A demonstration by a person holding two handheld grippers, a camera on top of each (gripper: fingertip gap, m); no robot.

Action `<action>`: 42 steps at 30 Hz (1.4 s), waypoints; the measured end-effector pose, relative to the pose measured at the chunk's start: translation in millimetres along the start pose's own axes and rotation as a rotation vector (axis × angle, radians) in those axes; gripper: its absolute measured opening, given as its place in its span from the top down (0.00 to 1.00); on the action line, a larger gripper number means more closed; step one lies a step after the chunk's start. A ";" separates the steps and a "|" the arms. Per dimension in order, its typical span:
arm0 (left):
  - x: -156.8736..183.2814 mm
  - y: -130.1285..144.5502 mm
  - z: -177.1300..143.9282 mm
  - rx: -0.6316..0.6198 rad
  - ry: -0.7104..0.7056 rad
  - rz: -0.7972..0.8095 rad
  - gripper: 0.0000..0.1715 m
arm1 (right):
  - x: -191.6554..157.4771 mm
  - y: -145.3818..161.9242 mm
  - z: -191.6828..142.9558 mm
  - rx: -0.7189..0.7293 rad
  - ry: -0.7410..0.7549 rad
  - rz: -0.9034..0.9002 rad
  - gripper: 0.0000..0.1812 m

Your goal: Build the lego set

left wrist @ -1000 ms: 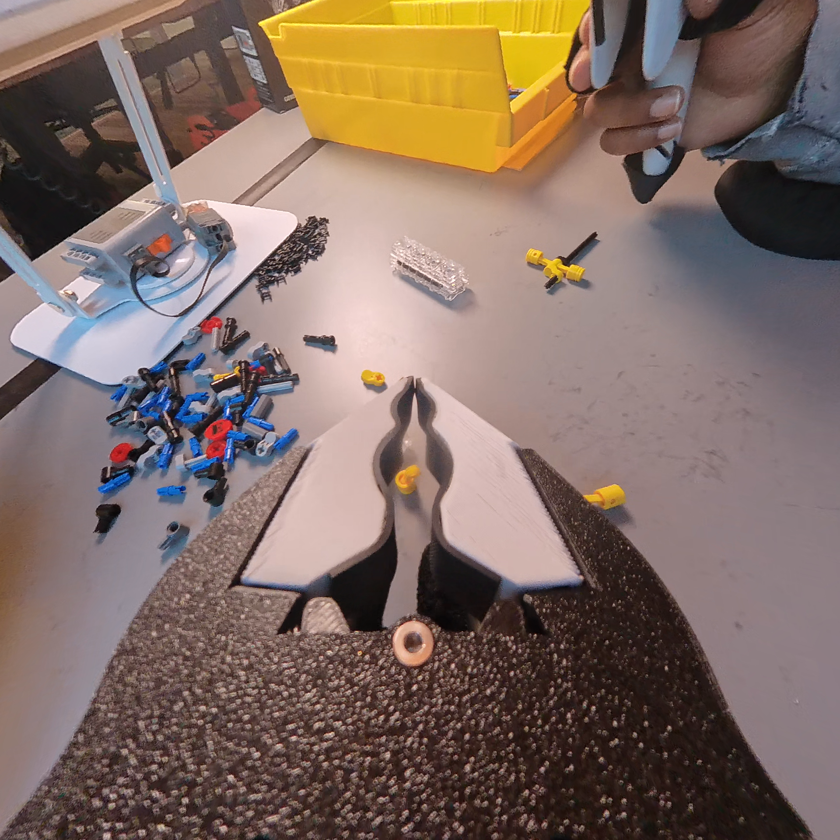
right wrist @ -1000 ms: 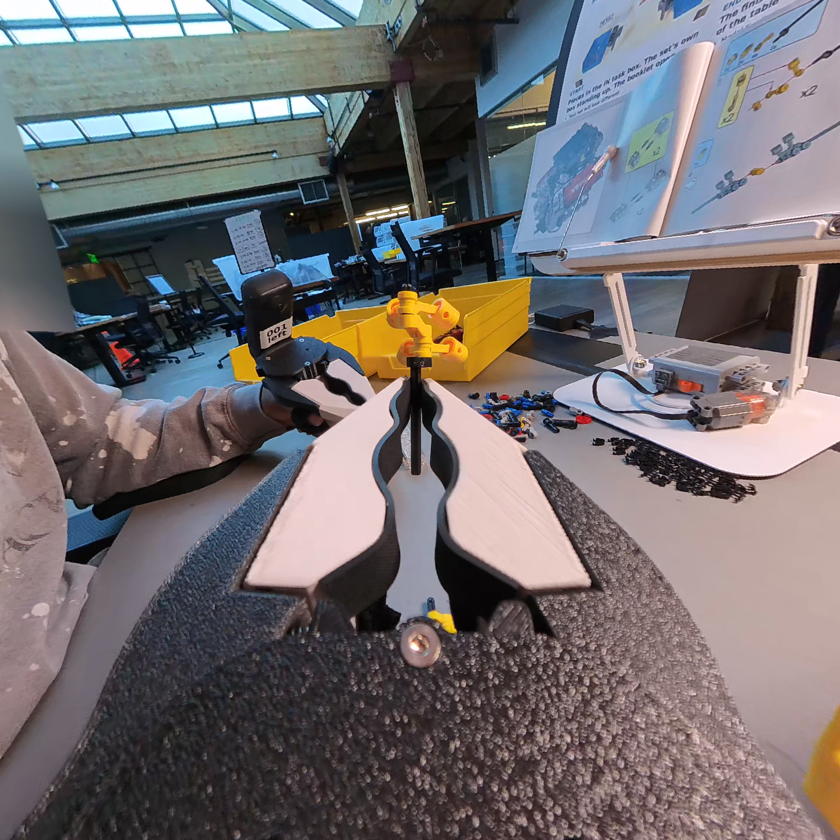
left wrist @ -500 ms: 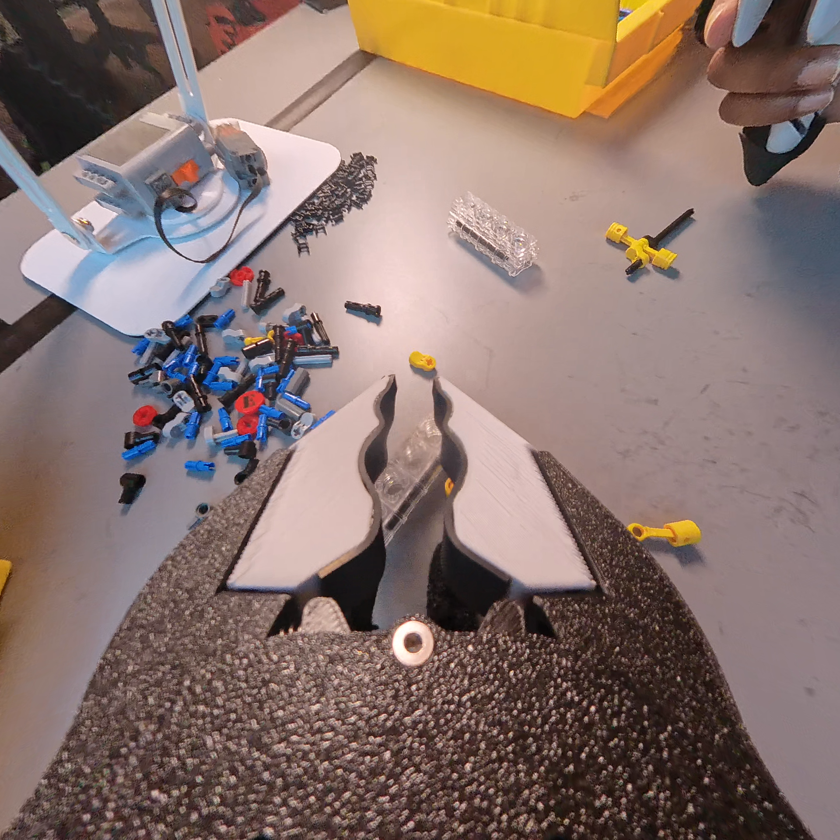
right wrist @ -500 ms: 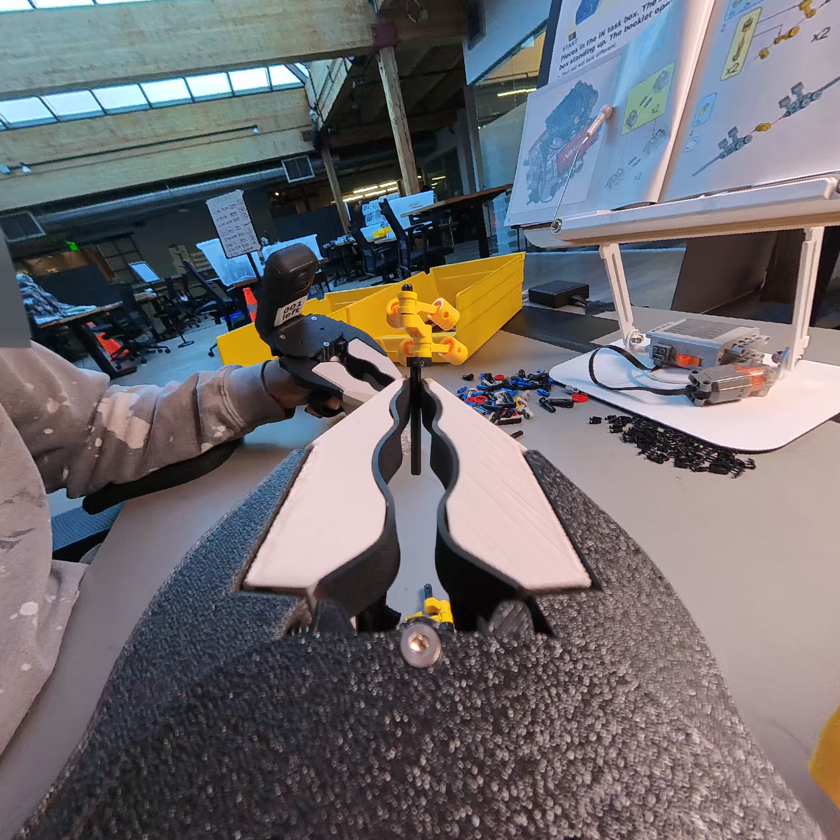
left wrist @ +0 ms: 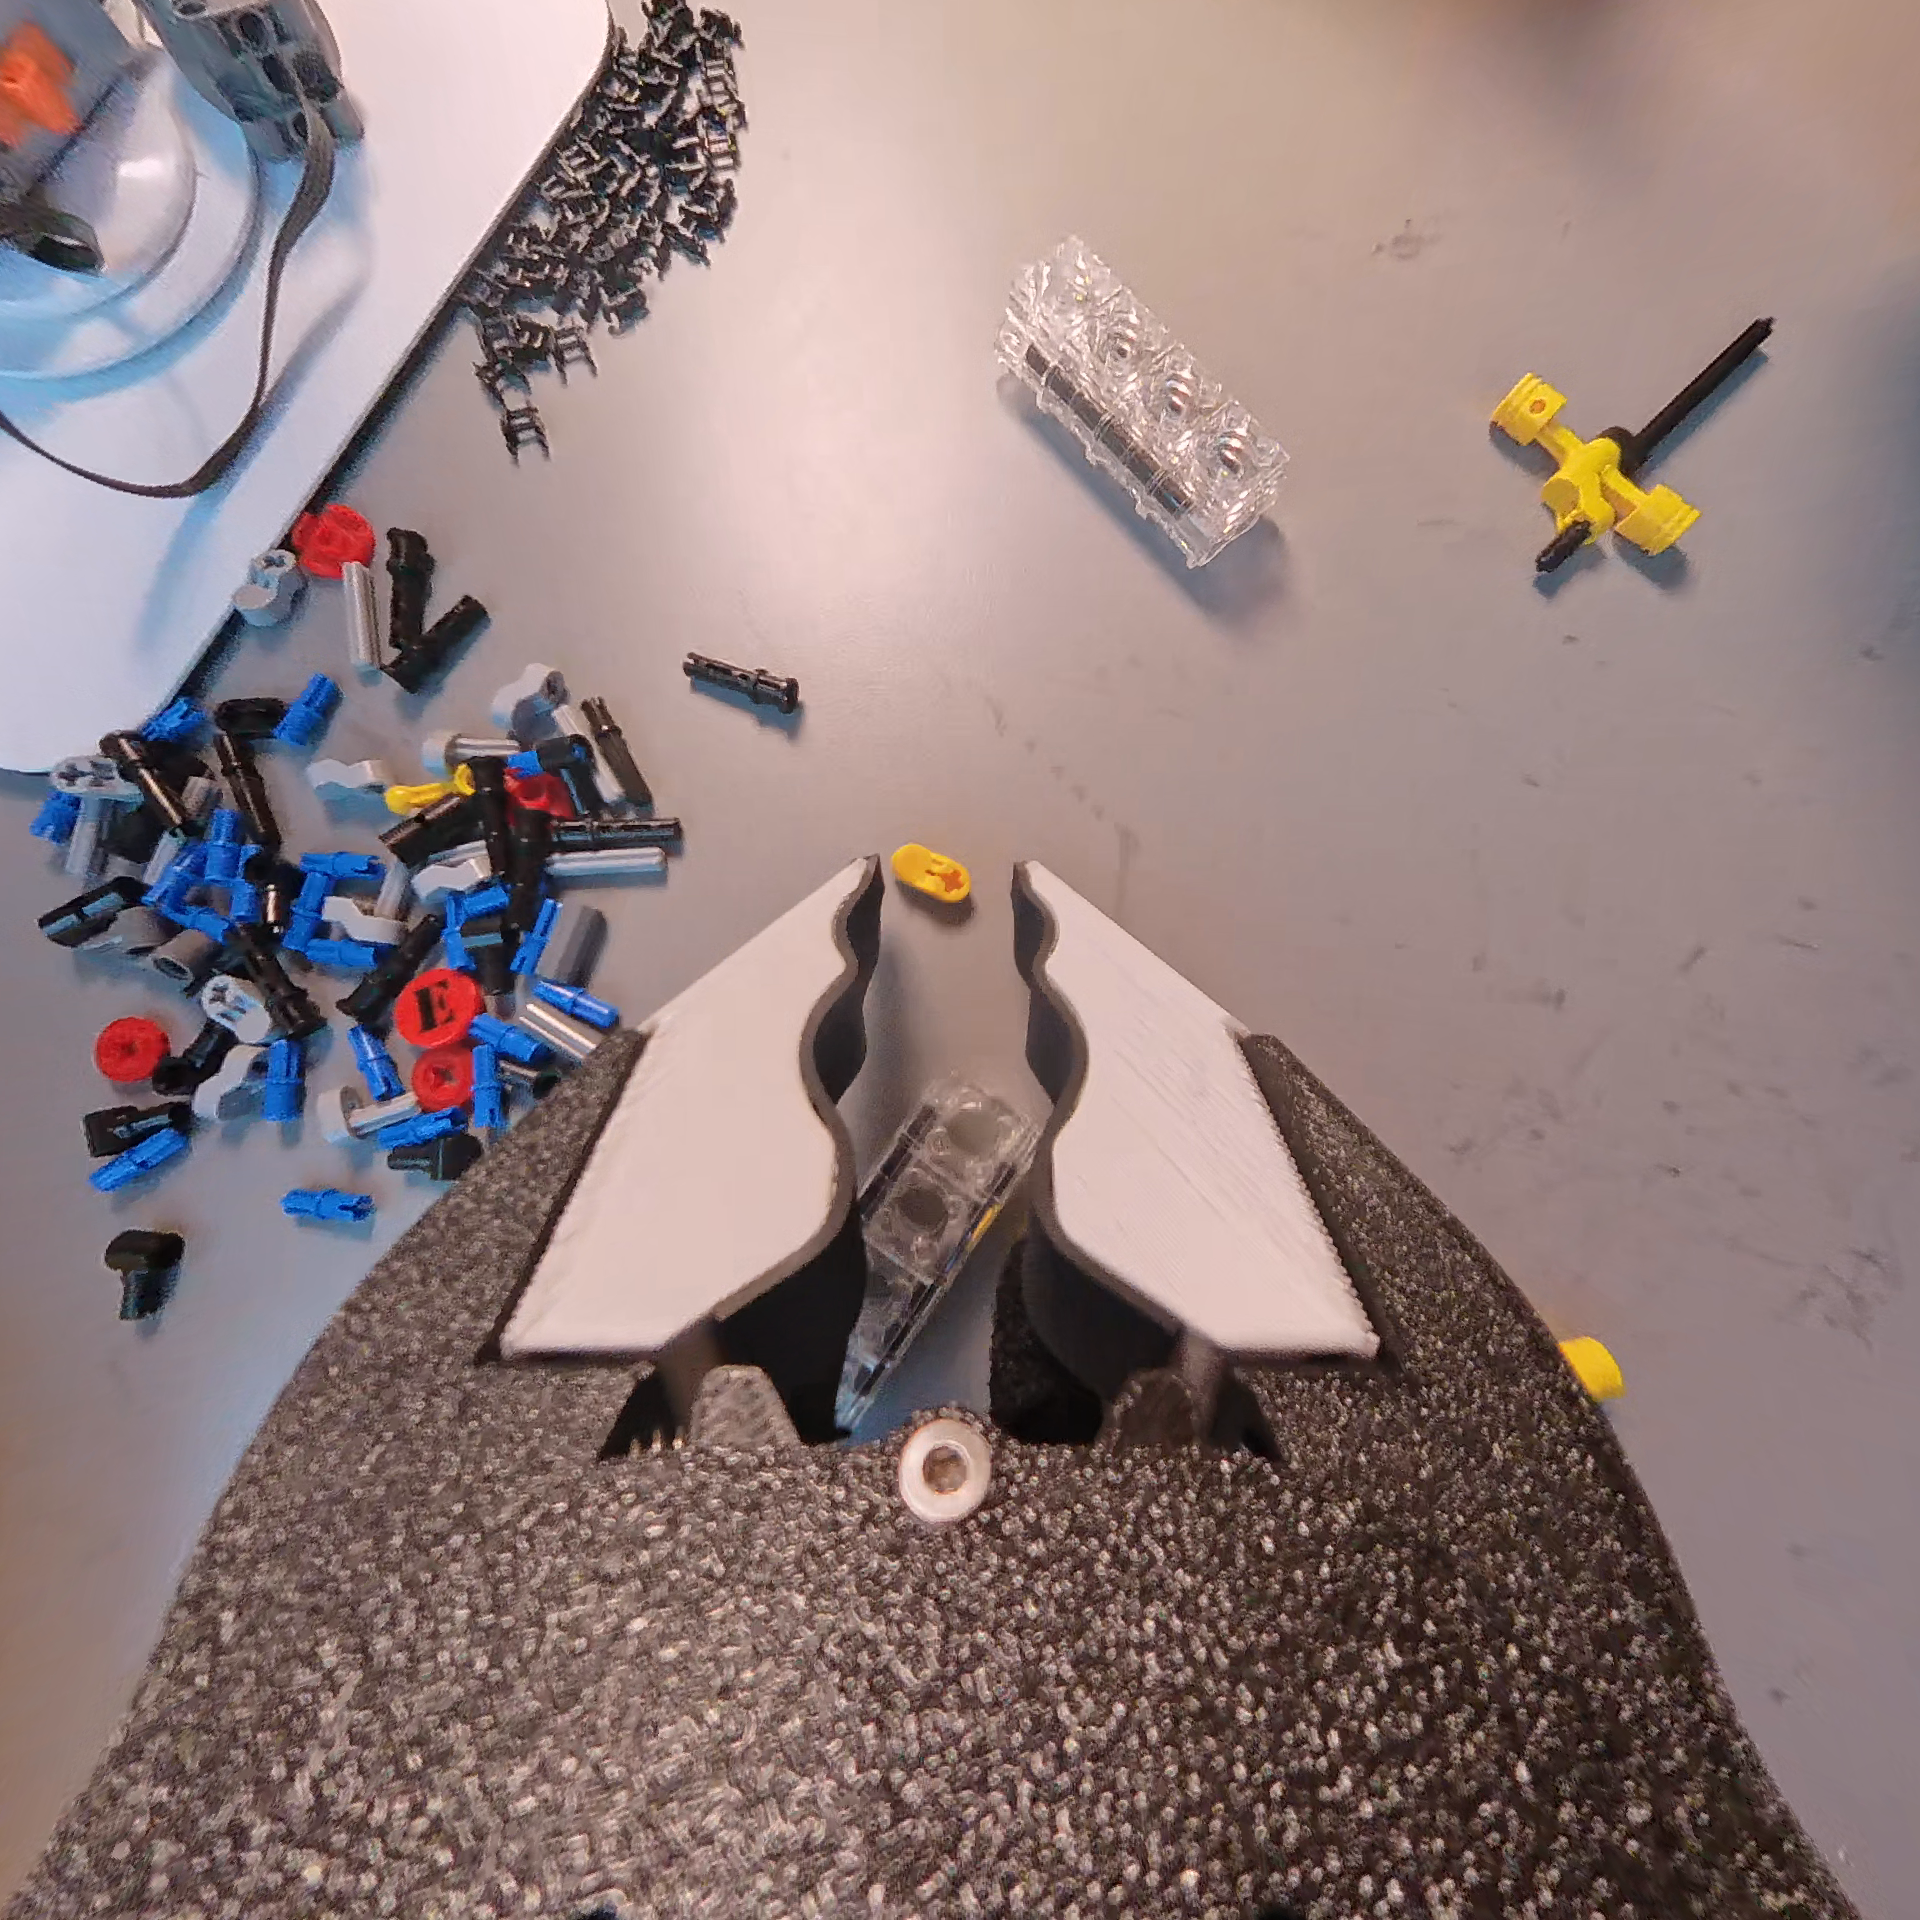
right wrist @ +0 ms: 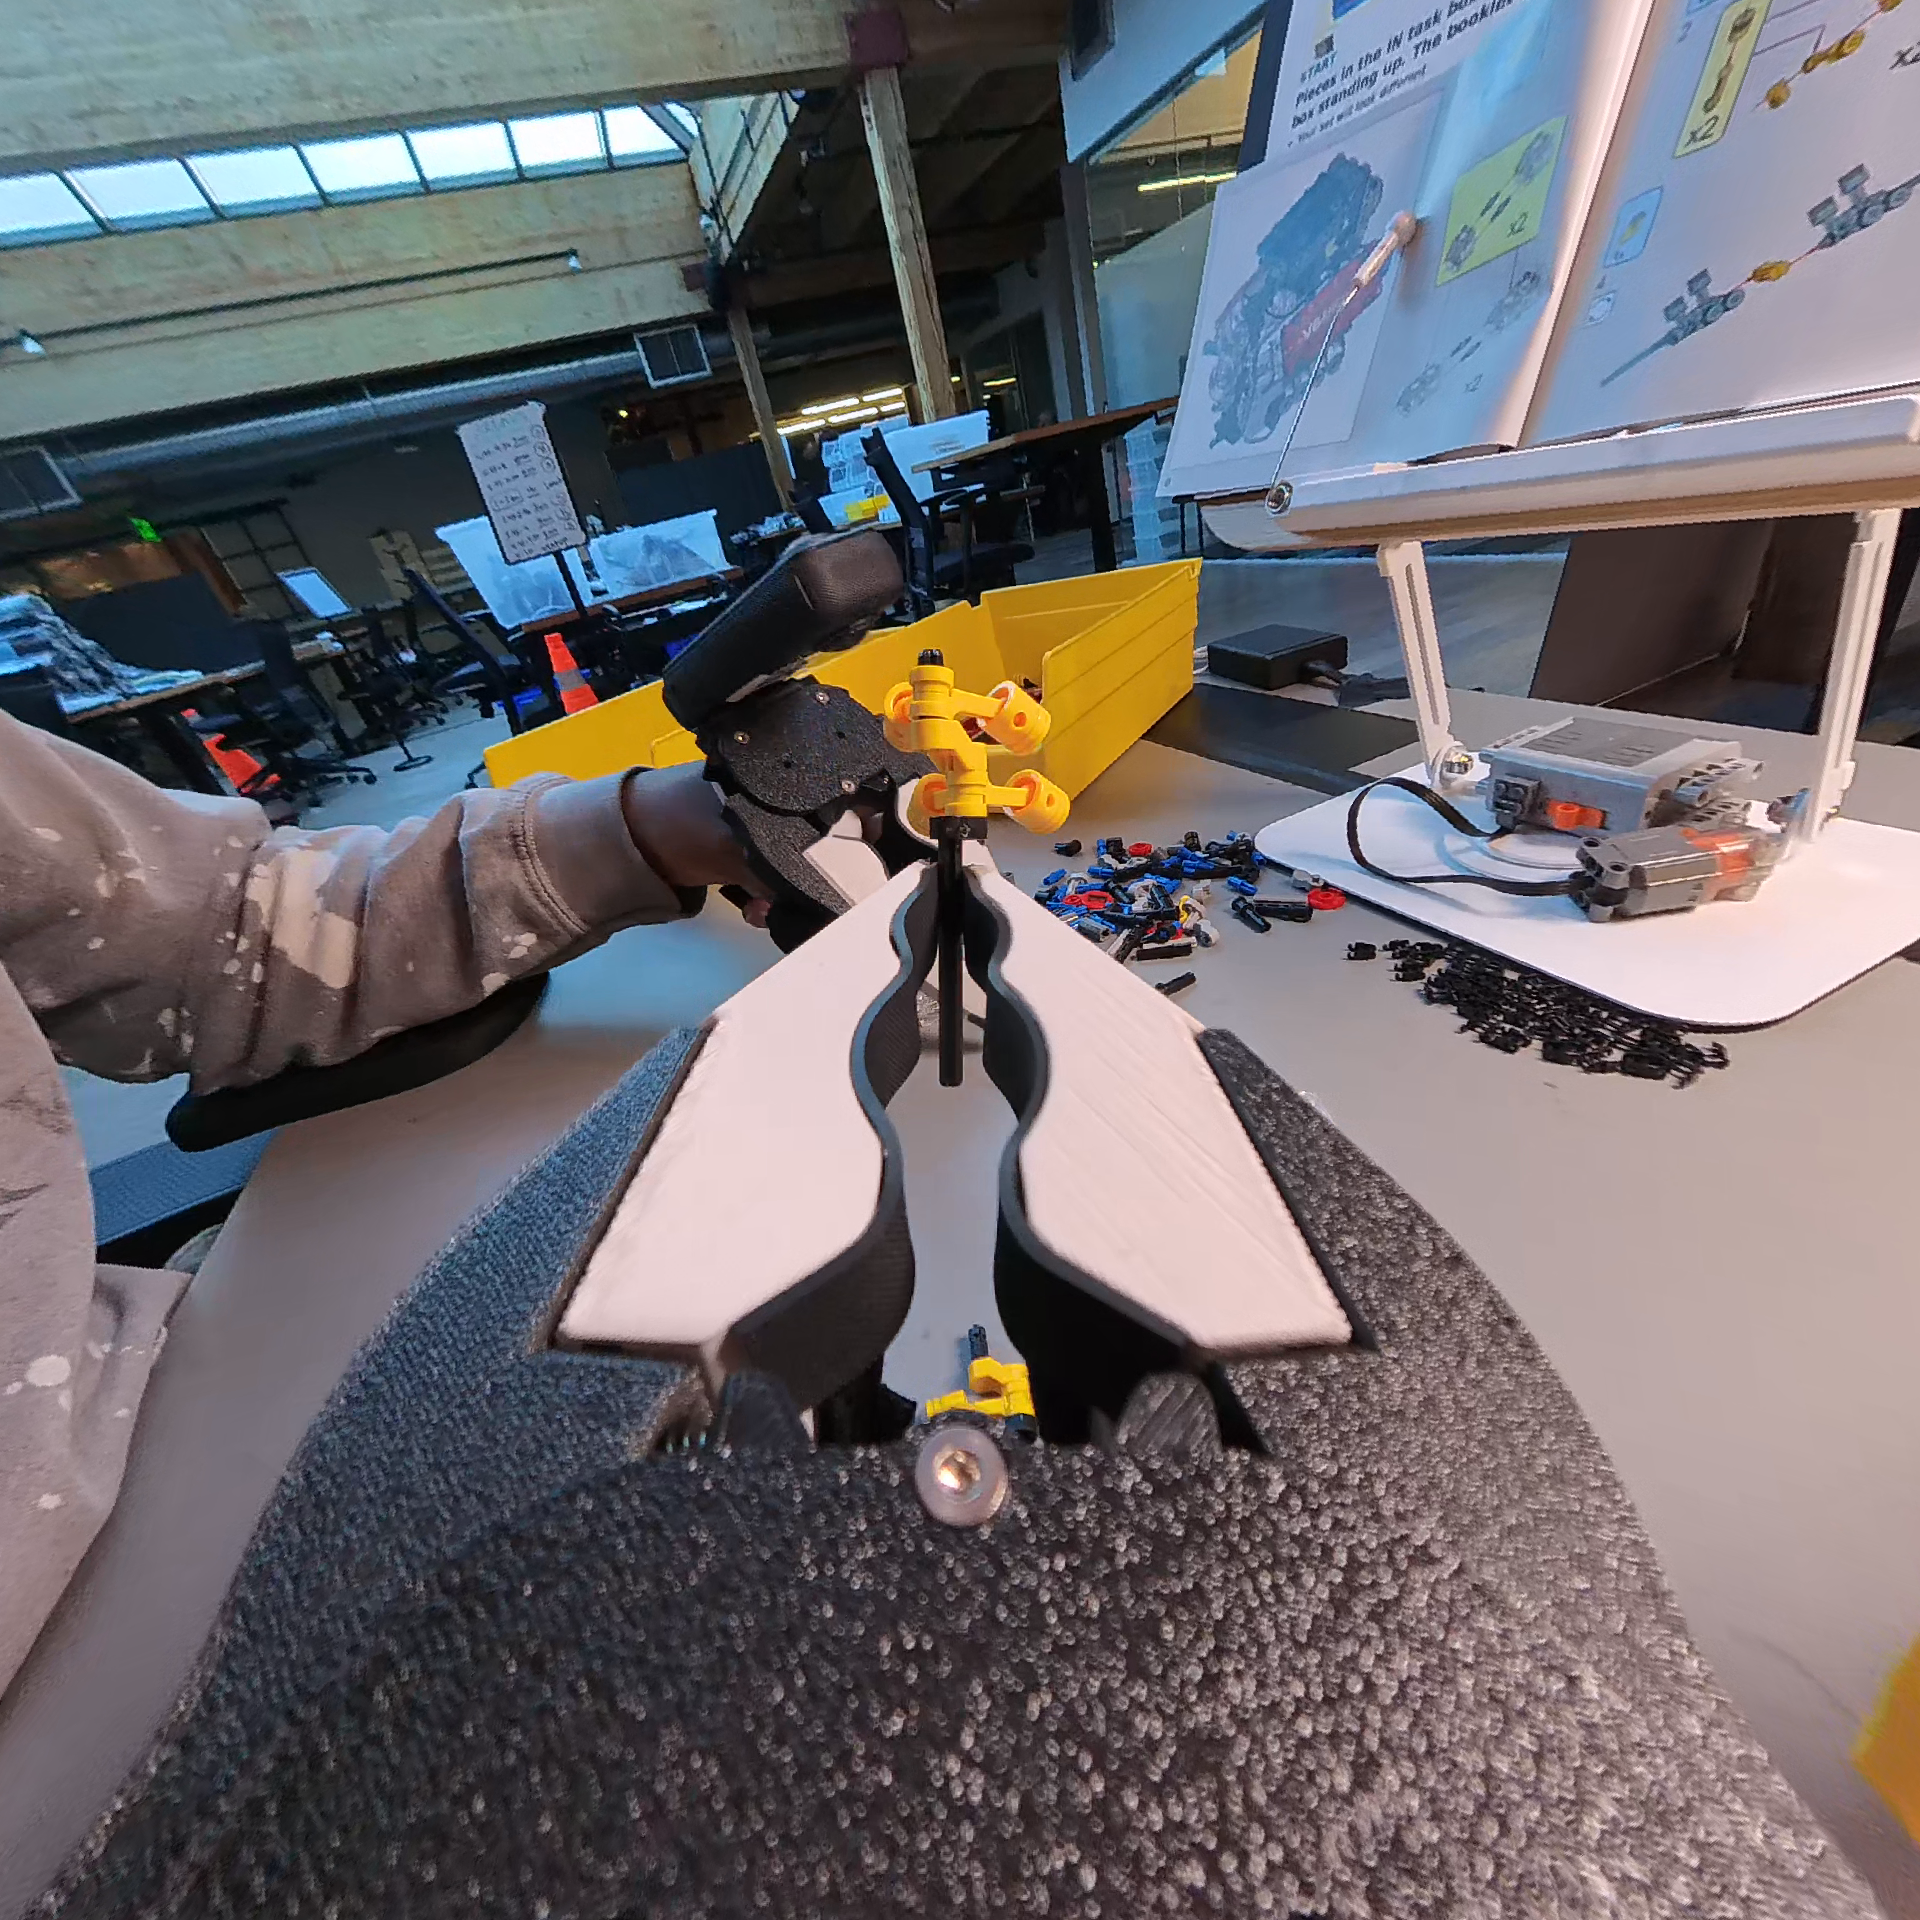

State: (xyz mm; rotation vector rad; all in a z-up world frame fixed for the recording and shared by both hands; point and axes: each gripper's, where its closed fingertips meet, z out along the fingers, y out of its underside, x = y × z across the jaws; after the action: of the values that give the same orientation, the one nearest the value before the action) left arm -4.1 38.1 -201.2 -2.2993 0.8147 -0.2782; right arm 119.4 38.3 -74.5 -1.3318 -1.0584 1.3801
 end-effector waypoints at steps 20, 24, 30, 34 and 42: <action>46.1 -3.6 -14.4 -0.018 0.080 0.140 0.96 | -0.3 2.1 0.4 -0.015 0.002 -0.007 0.98; 79.0 11.5 -21.9 -0.026 0.141 0.163 0.96 | 0.6 4.5 1.0 -0.029 0.009 -0.019 0.98; 91.8 31.3 -20.2 -0.060 0.157 0.203 0.96 | 1.0 11.6 3.9 -0.054 0.011 -0.023 0.98; 92.3 33.3 -19.9 -0.060 0.174 0.192 0.96 | 3.4 16.3 4.8 -0.072 0.020 -0.025 0.98; 85.2 38.6 -28.0 -0.073 0.181 0.168 0.90 | 2.9 17.6 5.3 -0.077 0.017 -0.025 0.98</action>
State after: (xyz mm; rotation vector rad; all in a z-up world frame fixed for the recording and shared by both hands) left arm 32.8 -52.1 -207.6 -2.2790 1.1188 -0.3906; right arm 113.3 37.6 -92.0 -1.3795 -1.1228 1.3189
